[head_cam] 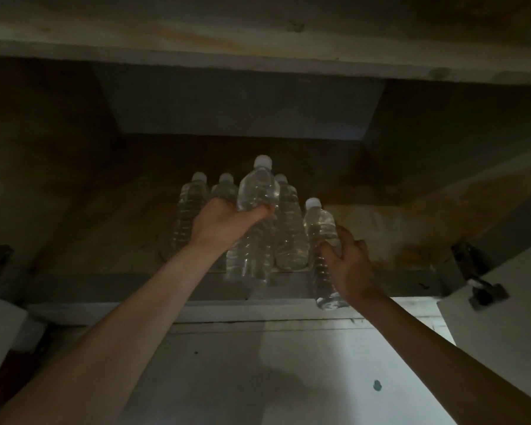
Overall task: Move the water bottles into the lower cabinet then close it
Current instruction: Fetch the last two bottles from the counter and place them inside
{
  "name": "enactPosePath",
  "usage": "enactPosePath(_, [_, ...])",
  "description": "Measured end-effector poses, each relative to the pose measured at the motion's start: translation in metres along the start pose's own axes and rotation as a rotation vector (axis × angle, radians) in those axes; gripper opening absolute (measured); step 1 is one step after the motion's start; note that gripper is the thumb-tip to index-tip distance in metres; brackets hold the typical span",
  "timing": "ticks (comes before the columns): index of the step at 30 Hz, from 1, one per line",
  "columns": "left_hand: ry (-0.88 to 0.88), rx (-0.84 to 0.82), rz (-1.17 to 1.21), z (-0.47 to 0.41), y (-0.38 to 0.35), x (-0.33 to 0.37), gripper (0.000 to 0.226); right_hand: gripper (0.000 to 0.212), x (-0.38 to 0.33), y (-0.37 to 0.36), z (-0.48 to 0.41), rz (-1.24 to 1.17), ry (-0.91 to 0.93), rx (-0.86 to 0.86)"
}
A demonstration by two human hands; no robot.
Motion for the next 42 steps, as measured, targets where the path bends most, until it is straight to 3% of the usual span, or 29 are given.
enactPosePath(4, [0.001,0.028,-0.112,-0.016,-0.008,0.021,0.083,0.047,0.002,-0.005,-0.017,0.008,-0.031,-0.027])
enactPosePath(7, [0.022,0.037,-0.111,-0.022,-0.013,0.033,0.061,0.043,-0.001,-0.006,-0.031,0.026,-0.046,-0.025])
enactPosePath(11, [0.019,0.042,-0.090,-0.023,-0.017,0.039,0.076,0.045,-0.002,-0.010,-0.046,0.073,-0.050,-0.016])
enactPosePath(14, [-0.005,0.011,-0.168,-0.029,-0.026,0.041,0.047,0.044,-0.002,-0.012,-0.054,0.072,-0.059,-0.017])
enactPosePath(21, [-0.055,-0.061,-0.098,-0.025,-0.032,0.038,0.032,0.036,-0.003,-0.012,-0.055,-0.004,-0.027,-0.047])
enactPosePath(25, [-0.137,-0.019,0.020,-0.012,-0.033,0.024,0.045,0.028,0.002,-0.012,-0.045,-0.075,0.001,-0.043])
enactPosePath(29, [-0.228,0.116,0.099,-0.008,-0.023,0.022,0.025,0.046,0.003,-0.012,-0.047,-0.119,-0.001,-0.017])
enactPosePath(35, [-0.293,0.209,-0.004,-0.012,-0.020,0.035,0.032,0.028,0.002,-0.011,-0.049,-0.130,0.006,0.007])
enactPosePath(42, [-0.319,0.204,0.019,-0.008,-0.019,0.034,0.029,0.023,0.003,-0.012,-0.050,-0.138,0.013,-0.003])
Point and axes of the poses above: each hand's wrist, its own z-axis away from the middle knuckle, its own y-axis out of the back of the hand, x = y × z, the point moved 10 cm from there along -z, towards the middle knuckle, and after that the axes turned 5 degrees about -y, right-handed, at the moved point
